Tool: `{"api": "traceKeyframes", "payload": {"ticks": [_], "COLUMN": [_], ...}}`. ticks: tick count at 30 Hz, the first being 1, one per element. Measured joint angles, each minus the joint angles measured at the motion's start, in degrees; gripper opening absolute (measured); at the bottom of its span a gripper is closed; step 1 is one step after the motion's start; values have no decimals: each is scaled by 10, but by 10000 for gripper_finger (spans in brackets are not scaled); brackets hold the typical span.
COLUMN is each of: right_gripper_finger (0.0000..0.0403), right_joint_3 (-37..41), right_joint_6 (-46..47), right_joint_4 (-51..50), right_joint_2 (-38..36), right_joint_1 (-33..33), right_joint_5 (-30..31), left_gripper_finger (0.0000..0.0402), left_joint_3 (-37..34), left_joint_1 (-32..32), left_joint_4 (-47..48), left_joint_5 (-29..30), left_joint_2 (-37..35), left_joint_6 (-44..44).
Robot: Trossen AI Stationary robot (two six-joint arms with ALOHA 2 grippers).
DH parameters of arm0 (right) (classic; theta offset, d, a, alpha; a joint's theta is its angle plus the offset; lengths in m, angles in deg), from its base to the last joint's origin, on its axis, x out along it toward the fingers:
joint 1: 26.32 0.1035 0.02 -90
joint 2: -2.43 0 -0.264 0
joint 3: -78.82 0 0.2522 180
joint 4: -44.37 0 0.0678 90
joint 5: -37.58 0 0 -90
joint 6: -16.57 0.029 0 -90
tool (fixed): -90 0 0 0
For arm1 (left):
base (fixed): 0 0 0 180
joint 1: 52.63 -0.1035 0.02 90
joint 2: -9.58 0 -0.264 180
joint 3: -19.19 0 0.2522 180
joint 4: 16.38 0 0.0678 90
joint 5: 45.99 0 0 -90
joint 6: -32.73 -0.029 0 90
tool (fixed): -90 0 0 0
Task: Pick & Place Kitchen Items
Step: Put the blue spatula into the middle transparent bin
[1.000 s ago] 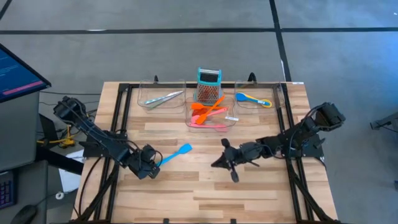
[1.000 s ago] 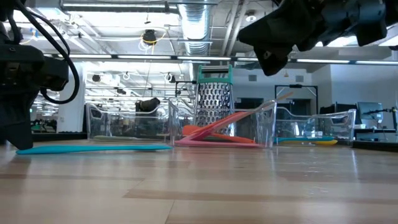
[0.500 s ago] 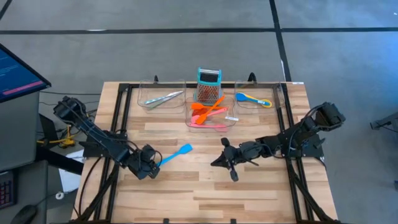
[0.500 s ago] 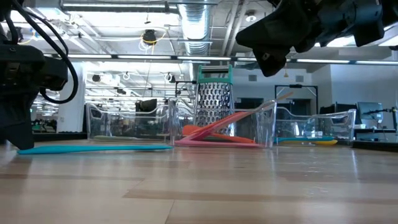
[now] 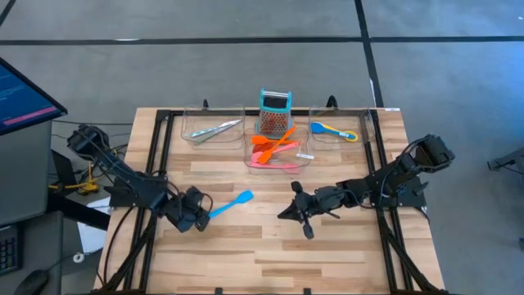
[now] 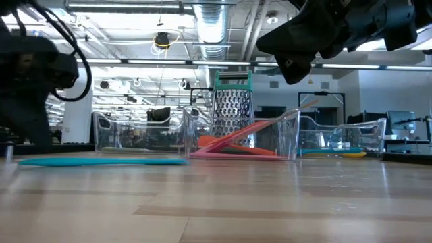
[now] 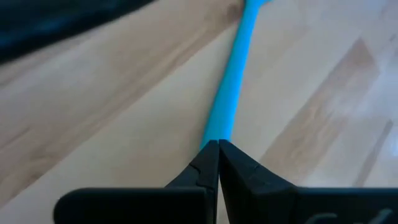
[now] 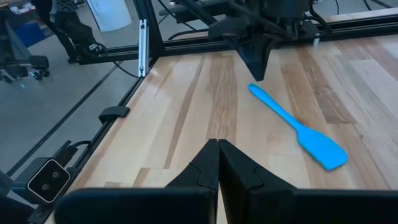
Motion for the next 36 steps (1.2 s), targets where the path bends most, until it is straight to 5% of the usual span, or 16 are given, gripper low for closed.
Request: {"api": "traceKeyframes", "payload": {"ticks": [36], "right_gripper_finger": [0], "right_joint_3": [0], "right_joint_6": [0], "right_joint_4": [-21], "right_joint_2": [0], "right_joint_1": [0], "right_joint_5": [0], "left_gripper_finger": [1], "left_joint_3": [3], "left_joint_1": [-41], "left_joint_4": [-114], "left_joint_5": [-16], "left_joint_2": [90], "left_joint_6": [-24]}}
